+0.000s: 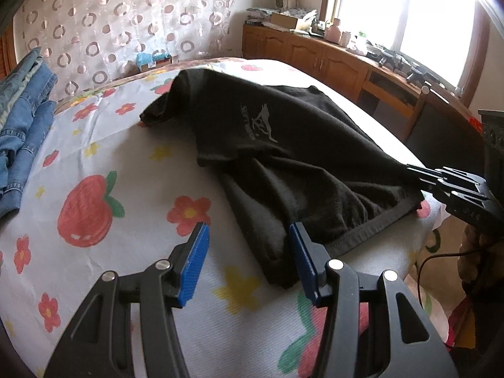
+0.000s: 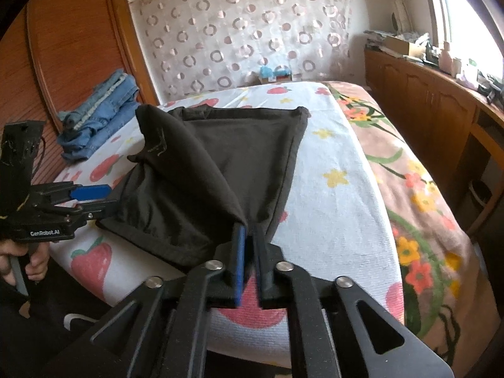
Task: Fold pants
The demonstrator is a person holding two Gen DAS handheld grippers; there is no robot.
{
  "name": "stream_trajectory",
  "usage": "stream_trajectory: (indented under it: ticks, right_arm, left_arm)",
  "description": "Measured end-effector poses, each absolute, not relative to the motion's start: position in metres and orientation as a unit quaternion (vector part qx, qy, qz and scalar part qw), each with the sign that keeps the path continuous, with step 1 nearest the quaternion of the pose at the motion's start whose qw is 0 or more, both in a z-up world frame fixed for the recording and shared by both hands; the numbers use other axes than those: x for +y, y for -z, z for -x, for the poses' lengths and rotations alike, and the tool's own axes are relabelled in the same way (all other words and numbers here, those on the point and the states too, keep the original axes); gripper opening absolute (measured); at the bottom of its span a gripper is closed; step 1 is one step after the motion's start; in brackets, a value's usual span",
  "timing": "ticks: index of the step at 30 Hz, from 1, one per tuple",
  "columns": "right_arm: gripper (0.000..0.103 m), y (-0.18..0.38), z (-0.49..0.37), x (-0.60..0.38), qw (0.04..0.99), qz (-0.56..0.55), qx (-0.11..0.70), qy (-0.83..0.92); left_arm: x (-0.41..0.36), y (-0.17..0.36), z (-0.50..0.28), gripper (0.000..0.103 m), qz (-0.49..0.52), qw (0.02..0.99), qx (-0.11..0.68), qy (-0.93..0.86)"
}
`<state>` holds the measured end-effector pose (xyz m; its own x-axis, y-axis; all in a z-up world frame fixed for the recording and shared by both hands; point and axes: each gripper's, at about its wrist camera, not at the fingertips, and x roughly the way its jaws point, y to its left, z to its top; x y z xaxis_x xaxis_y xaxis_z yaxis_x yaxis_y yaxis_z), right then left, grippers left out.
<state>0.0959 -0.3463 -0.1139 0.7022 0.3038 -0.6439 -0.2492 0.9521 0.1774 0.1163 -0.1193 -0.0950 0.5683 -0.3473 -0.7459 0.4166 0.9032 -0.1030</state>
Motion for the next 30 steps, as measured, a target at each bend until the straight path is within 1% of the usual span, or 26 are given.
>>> stream_trajectory:
  ticks: [1, 4, 8, 15, 21, 23, 25, 30]
  right_arm:
    - [0.02, 0.112, -0.096, -0.347, 0.923, -0.038, 0.355, -0.147]
    - [0.025, 0.104, -0.093, -0.349, 0.925, -0.043, 0.345, -0.155]
    - [0.025, 0.089, -0.094, -0.339, 0.926, -0.029, 0.334, -0.171]
    - [0.026, 0.062, -0.116, -0.3, 0.915, -0.014, 0.325, -0.237]
    - [0.026, 0.059, -0.145, -0.263, 0.899, 0.005, 0.341, -0.275]
    - [0.028, 0.059, -0.152, -0.256, 0.895, 0.009, 0.347, -0.281]
    - [0.032, 0.06, -0.16, -0.249, 0.891, 0.017, 0.352, -0.285]
    - [0.033, 0.064, -0.177, -0.235, 0.882, 0.031, 0.367, -0.295]
  left_arm:
    - [-0.117, 0.093, -0.115, 0.052, -0.039, 0.886, 0.408, 0.216]
    - [-0.107, 0.084, -0.114, 0.052, -0.029, 0.893, 0.396, 0.213]
    - [-0.092, 0.07, -0.113, 0.052, -0.021, 0.902, 0.379, 0.207]
    - [-0.073, 0.061, -0.121, 0.052, -0.02, 0.908, 0.369, 0.197]
    - [-0.06, 0.058, -0.128, 0.052, -0.021, 0.911, 0.366, 0.19]
    - [-0.055, 0.057, -0.131, 0.052, -0.02, 0.911, 0.365, 0.189]
    - [-0.053, 0.056, -0.133, 0.052, -0.021, 0.912, 0.365, 0.188]
    - [-0.049, 0.055, -0.142, 0.052, -0.024, 0.912, 0.364, 0.189]
